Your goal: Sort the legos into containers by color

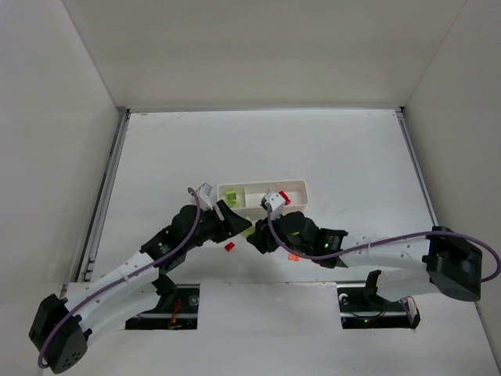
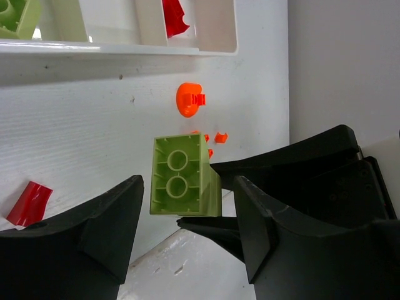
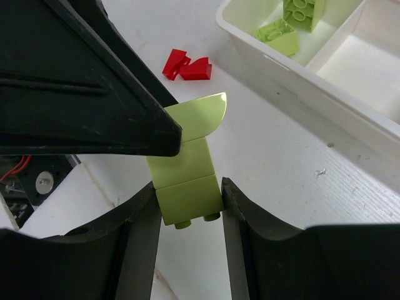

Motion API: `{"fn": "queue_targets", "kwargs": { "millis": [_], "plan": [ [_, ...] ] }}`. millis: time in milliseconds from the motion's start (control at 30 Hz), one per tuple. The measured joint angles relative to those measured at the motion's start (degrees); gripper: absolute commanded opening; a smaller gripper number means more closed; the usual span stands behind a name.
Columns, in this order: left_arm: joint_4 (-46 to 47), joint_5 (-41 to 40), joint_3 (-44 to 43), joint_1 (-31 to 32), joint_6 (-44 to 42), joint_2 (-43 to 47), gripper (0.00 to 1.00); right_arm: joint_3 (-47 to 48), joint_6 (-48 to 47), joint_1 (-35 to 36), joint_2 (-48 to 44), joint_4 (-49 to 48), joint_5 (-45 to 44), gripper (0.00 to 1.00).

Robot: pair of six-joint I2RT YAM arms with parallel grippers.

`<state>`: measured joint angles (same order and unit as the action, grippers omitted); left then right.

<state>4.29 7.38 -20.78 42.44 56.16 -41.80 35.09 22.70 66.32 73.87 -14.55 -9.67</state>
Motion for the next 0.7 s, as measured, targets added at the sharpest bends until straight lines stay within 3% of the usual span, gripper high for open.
{"fn": "queue_targets", "kwargs": {
  "millis": [167,400,700],
  "plan": [
    [1.38,0.26,0.17,0.33,0.35,-2.16,0.46,0.63,0.00,-0.46,0.07,-0.52,0.76,0.33],
    [4.44,0.52,0.81,0.22,0.79,-3.02,0.16,0.85,0.04,-1.09,0.74,-1.14,1.36,0.33],
    [5.81,1.88,2.14,-2.38,1.29,-0.20,0.08,0.59,0.85,-1.66,0.39,-3.10,1.88,0.34]
  ]
}}
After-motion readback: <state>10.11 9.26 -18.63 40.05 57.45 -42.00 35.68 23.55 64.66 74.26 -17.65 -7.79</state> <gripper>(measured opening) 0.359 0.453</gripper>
